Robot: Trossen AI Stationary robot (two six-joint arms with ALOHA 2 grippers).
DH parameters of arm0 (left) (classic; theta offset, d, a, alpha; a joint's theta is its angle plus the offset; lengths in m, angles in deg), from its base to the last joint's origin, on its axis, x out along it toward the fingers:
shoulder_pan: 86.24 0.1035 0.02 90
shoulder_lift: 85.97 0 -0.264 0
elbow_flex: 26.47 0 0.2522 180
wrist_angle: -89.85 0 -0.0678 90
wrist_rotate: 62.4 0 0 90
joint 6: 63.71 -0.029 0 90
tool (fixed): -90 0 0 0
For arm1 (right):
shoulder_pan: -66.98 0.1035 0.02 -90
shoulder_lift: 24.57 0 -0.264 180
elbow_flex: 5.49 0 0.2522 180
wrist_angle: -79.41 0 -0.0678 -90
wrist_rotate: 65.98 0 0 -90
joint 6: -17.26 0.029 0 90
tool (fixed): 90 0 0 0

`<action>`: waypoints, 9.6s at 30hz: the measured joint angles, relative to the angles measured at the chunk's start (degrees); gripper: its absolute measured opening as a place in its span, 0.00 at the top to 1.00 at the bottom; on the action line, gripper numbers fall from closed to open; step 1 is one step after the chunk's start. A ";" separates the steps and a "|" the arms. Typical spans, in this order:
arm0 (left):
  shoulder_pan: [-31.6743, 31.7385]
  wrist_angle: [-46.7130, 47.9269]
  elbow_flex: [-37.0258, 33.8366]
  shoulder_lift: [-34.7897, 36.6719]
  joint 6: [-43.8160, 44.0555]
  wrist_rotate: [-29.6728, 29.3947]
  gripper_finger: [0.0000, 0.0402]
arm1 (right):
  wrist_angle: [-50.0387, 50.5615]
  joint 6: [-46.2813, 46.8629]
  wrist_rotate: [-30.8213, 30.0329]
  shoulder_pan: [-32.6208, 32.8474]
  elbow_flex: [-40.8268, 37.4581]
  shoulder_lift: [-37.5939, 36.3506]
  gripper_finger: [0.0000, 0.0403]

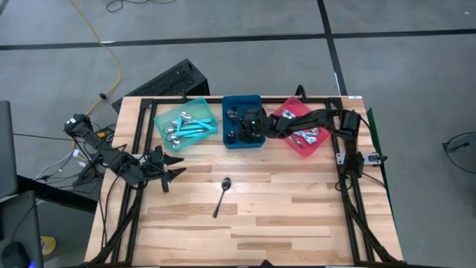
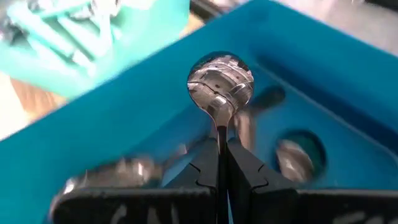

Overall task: Sort silverware by color (type)
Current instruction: Put the black spoon into the blue bin

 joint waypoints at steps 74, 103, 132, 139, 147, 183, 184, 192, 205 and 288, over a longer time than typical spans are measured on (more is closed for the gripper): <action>0.00 -0.02 0.00 0.02 0.02 0.42 0.52 | 26.90 -19.05 7.29 7.73 20.23 -9.60 0.66; 0.00 -0.04 0.00 0.02 0.81 0.59 0.52 | 27.10 1.12 -1.11 31.76 20.42 6.34 0.65; -0.01 -0.04 0.00 0.01 0.88 0.76 0.52 | 29.85 7.02 0.92 29.92 19.96 9.19 0.42; 0.00 -0.04 0.00 0.02 0.87 0.70 0.52 | 28.45 6.93 4.87 29.97 20.01 10.96 0.48; -0.02 -0.04 0.00 0.02 0.90 0.55 0.52 | 27.39 7.13 6.61 29.57 20.20 12.48 0.59; -0.02 -0.04 0.00 0.02 1.04 1.03 0.52 | 49.75 32.44 -2.87 34.29 20.28 11.45 0.79; -0.02 -0.04 0.00 0.02 1.03 1.03 0.52 | 50.72 32.44 -2.81 34.70 20.24 11.28 0.79; 0.00 -0.04 0.00 0.02 1.01 1.05 0.52 | 60.24 29.28 -2.32 37.70 20.14 9.71 0.66; -0.02 -0.04 0.00 0.02 0.98 1.07 0.52 | 62.12 20.31 -3.01 38.01 19.78 6.22 0.46; 0.00 -0.02 0.00 -1.86 1.66 0.52 0.52 | 27.32 30.47 -13.74 39.07 2.52 2.02 0.56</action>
